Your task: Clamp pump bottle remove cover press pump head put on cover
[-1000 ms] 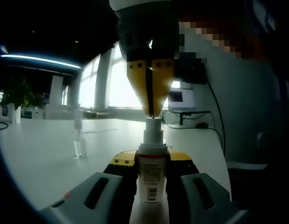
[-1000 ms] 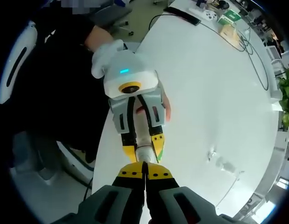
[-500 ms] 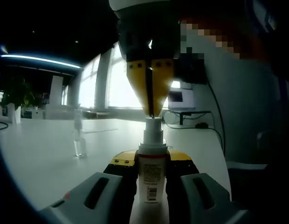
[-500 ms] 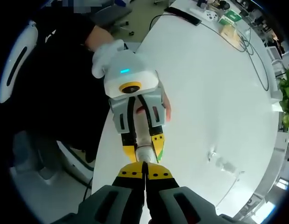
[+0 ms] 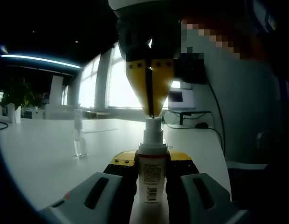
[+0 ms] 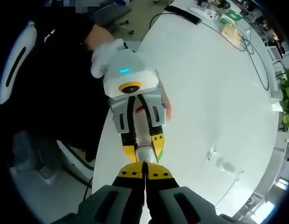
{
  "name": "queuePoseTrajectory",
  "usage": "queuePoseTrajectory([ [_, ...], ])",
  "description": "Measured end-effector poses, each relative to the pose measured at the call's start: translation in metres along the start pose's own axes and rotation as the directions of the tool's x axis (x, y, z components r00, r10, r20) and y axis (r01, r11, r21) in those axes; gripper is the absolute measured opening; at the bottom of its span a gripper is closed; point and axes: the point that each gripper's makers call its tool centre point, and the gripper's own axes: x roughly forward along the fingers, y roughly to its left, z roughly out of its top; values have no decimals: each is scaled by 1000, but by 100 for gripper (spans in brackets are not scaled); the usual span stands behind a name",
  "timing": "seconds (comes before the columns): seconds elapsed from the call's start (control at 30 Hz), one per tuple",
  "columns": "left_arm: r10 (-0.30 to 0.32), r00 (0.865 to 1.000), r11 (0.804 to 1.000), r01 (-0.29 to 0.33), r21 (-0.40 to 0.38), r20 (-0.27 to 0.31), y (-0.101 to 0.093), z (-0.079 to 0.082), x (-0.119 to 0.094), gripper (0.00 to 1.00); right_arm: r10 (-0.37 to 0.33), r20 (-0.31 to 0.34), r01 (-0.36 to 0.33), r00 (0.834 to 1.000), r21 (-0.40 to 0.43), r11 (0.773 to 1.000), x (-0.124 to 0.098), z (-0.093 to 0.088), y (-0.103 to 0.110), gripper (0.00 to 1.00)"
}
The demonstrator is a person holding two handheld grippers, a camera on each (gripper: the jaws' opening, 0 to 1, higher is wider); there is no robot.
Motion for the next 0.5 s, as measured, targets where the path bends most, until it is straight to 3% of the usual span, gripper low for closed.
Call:
queuePoseTrajectory([
  [0.5, 1, 1000, 1000, -1, -1, 0, 0, 0, 0, 14, 4, -1, -4, 1000, 9, 1000, 6, 1, 1, 0],
])
